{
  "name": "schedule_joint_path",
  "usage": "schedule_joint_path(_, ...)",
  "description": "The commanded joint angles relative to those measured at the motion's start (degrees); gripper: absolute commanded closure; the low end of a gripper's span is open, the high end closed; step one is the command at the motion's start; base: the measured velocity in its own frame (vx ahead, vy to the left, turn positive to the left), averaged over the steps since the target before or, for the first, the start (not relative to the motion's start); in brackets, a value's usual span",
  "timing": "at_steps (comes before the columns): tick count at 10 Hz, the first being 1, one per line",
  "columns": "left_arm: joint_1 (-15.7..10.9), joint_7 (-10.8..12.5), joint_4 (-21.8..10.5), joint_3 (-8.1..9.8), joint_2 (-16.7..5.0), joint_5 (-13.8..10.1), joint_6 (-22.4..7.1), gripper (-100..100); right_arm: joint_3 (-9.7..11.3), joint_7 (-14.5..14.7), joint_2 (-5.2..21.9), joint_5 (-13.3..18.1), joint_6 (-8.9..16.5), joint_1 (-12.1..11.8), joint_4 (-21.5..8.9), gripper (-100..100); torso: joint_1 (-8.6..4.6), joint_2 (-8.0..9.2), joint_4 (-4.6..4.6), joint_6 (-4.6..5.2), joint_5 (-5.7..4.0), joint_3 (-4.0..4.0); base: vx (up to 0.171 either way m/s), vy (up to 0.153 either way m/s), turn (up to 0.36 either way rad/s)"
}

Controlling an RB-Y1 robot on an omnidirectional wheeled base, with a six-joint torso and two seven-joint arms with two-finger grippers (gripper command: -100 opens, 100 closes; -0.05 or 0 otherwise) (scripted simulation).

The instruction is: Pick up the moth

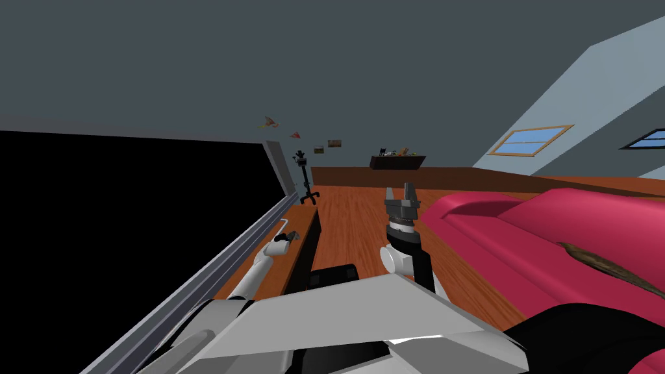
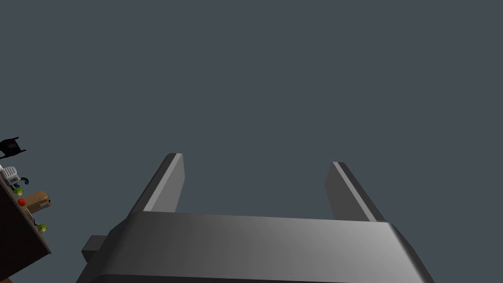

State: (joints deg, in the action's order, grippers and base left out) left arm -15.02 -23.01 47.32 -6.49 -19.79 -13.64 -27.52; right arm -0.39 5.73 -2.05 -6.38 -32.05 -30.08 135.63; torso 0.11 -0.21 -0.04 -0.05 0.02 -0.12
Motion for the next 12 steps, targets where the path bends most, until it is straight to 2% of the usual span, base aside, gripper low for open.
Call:
schedule_joint_path(1,-1.3,0.1,-2.7,-0.31,0.3,-0.6,-1.9,-100,0.0,0.0,0.0,0.0,0.0,0.0,0.0,0,0.0,0.0,0.0,0.0,0.0,0.0,0.057,0.027,-0.115)
schedule_joint_path(2,-1.3,0.1,-2.7,-0.31,0.3,-0.6,-1.9,-100,0.0,0.0,0.0,0.0,0.0,0.0,0.0,0,-0.02,-0.03,0.0,0.01,-0.01,-0.01,0.046,0.019,-0.033)
schedule_joint_path(6,-2.6,0.0,-7.6,-1.26,1.3,-1.8,-5.3,-100,0.0,0.0,0.0,0.0,0.0,0.0,0.0,0,-0.05,-0.11,-0.02,0.0,-0.01,-0.06,0.083,0.018,-0.088)
schedule_joint_path(8,-2.7,-0.1,-7.3,-1.19,1.1,-1.9,-5.4,-100,0.0,0.0,0.0,0.0,0.0,0.0,0.0,0,-0.1,-0.26,-0.06,-0.02,-0.02,-0.16,0.077,0.008,-0.014)
schedule_joint_path(9,-2.8,-0.1,-7.5,-1.21,1.2,-1.9,-5.3,0,0.0,0.0,0.0,0.0,0.0,0.0,0.0,0,-0.12,-0.05,-0.02,-0.02,-0.03,-0.04,0.009,0.001,-0.001)
schedule_joint_path(10,-2.2,0.6,-8.9,-1.11,1.9,-1.0,-3.3,-100,0.0,0.0,0.0,0.0,0.0,0.0,0.0,0,-0.13,0.09,0.01,-0.02,-0.03,0.04,0.035,0.019,-0.044)
schedule_joint_path(12,-1.7,1.3,-10.3,-1.02,2.6,0.0,-1.4,-100,0.0,0.0,0.0,0.0,0.0,0.0,0.0,0,-0.13,0.12,0.02,-0.02,-0.03,0.06,0.014,0.001,-0.016)
